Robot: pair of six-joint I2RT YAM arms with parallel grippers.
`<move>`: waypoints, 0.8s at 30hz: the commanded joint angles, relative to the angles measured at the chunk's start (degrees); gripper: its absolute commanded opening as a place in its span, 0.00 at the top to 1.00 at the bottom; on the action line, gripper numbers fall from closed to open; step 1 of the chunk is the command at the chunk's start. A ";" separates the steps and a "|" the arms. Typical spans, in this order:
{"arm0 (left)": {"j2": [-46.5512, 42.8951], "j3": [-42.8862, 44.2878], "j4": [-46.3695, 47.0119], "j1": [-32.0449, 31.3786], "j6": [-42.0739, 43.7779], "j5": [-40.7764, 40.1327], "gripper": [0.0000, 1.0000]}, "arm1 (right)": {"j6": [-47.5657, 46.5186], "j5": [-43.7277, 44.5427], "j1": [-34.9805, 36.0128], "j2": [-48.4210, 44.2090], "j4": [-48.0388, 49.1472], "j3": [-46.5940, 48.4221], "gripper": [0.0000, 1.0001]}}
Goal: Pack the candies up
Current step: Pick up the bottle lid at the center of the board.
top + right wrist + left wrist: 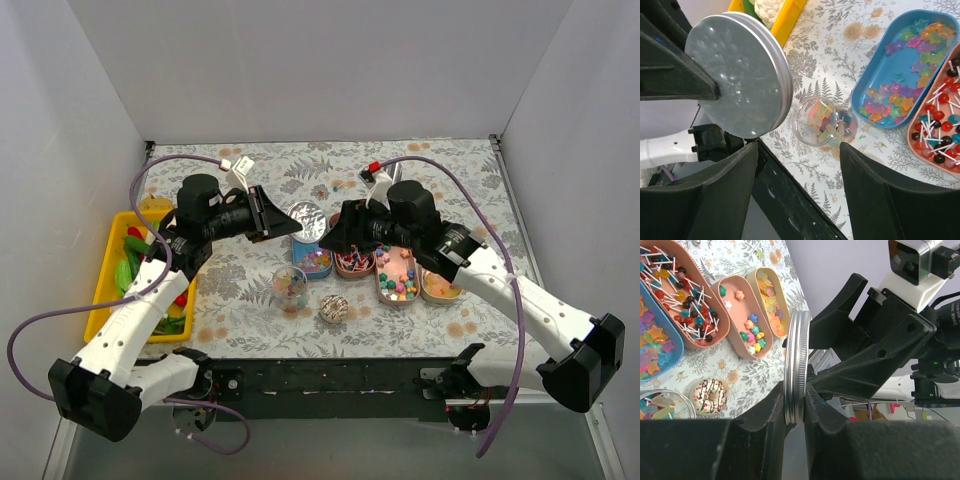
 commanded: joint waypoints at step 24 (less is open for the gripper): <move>0.47 -1.32 10.88 -0.22 -8.96 5.89 1.00 | 7.63 4.23 0.07 -9.30 31.53 -12.68 0.29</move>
